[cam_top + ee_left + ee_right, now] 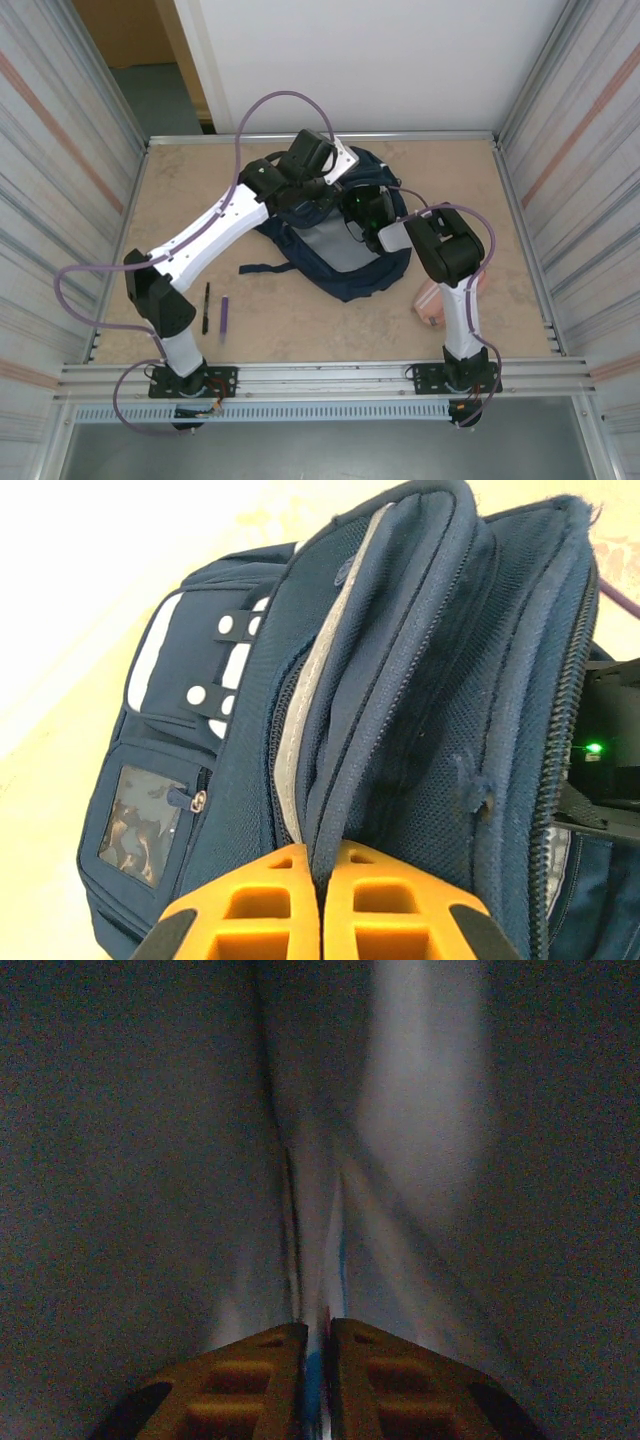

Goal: Pack the student bag

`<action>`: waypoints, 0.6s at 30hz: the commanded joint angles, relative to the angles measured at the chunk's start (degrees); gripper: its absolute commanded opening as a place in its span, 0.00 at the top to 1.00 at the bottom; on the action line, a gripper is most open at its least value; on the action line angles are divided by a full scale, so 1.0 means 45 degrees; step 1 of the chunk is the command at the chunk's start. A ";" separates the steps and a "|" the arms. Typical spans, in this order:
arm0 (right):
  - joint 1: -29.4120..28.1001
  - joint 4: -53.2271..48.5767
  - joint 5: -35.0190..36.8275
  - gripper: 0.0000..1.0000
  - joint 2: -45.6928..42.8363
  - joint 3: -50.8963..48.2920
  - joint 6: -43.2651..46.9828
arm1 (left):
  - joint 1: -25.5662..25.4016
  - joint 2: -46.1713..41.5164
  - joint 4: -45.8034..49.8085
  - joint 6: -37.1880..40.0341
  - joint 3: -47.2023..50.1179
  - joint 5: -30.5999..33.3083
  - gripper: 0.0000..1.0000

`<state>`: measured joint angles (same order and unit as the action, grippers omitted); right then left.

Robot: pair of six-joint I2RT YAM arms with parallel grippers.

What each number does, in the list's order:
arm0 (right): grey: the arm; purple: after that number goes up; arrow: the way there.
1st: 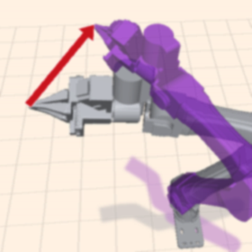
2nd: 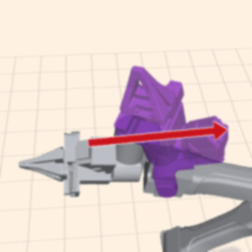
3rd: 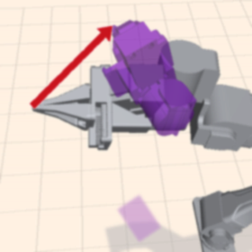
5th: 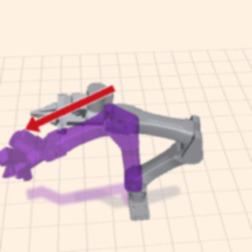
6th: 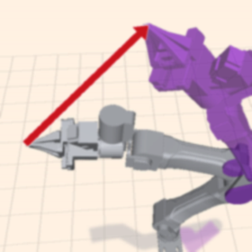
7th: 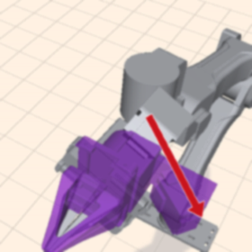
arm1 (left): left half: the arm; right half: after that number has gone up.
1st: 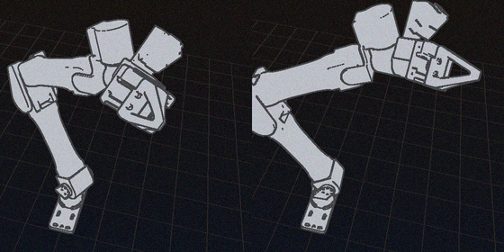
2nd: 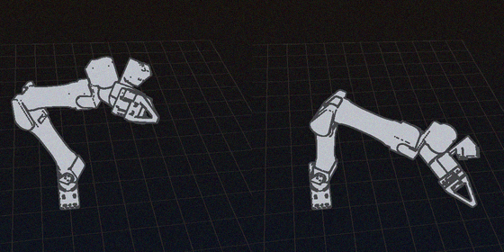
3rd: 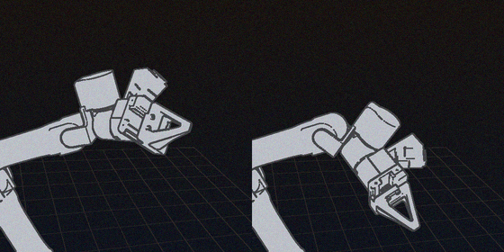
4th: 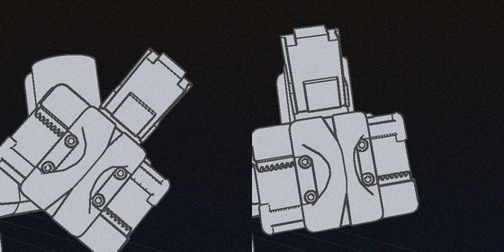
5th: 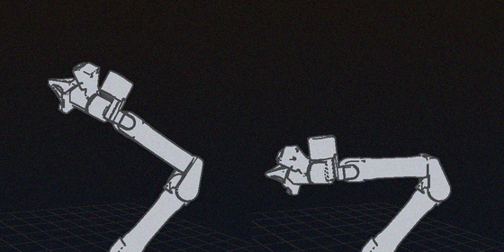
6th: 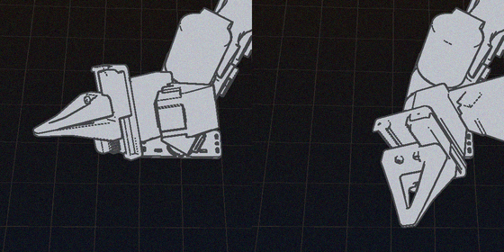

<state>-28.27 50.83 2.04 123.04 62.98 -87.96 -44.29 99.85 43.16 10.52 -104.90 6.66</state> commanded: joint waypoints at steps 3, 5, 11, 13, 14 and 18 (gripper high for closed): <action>0.0133 -0.0732 0.0492 0.66 -0.0134 -0.0017 -0.0785 | 0.0038 -0.1391 -0.0957 -0.0461 -0.0116 0.1513 1.00; 0.0203 -0.1511 0.0167 0.57 -0.0574 -0.0131 -0.0863 | 0.0096 -0.0983 -0.0231 -0.0600 -0.0625 0.2208 1.00; 0.0438 -0.5338 -0.0304 0.45 -0.2462 -0.0271 -0.0424 | 0.0595 -0.0759 -0.0706 -0.1175 0.0025 0.1947 1.00; 0.0446 -0.6484 -0.0413 0.44 -0.3091 -0.0361 -0.0309 | 0.0768 -0.0838 -0.0918 -0.1345 0.0291 0.1780 1.00; 0.0500 -0.6988 -0.0645 0.44 -0.3365 -0.0340 -0.0217 | 0.0876 -0.0860 -0.1072 -0.1396 0.0457 0.1730 1.00; 0.0671 -0.8531 -0.1805 0.44 -0.4093 0.0200 0.1106 | 0.1352 -0.0580 -0.1221 -0.1759 0.0627 0.0881 1.00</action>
<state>-27.20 21.26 -3.92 108.71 62.00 -87.79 -40.58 98.80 39.99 5.65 -102.43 10.20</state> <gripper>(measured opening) 0.562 0.055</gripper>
